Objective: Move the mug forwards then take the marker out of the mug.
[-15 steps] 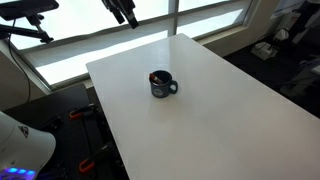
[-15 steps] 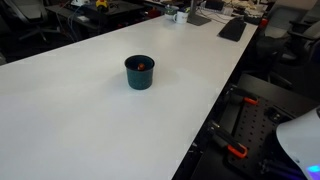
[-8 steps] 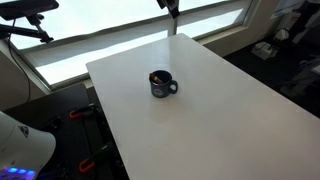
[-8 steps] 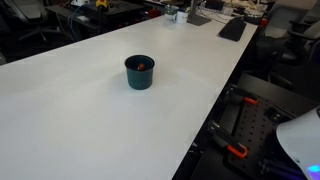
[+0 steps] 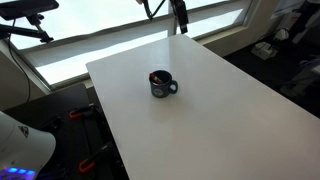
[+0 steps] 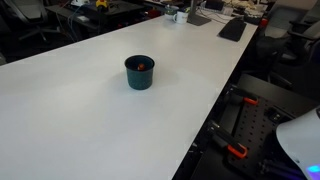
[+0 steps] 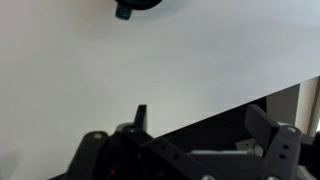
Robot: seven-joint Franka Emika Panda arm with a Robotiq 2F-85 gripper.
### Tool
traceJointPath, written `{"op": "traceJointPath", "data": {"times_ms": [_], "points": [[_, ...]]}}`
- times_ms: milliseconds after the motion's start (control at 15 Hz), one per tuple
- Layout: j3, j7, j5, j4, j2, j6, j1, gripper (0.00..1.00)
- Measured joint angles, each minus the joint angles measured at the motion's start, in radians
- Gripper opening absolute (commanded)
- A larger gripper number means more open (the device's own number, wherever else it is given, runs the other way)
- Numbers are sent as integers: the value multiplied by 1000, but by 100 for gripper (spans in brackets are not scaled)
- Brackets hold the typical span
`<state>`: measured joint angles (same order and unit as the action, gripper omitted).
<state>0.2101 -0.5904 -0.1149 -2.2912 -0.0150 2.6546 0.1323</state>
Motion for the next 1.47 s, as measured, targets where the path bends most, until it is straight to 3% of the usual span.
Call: {"op": "traceJointPath", "data": {"times_ms": [200, 733, 1467], "points": [[-33, 146, 247, 83, 102, -70, -85, 100], [-89, 156, 256, 97, 125, -82, -130, 100], [-168, 154, 292, 124, 278, -332, -141, 100]]}}
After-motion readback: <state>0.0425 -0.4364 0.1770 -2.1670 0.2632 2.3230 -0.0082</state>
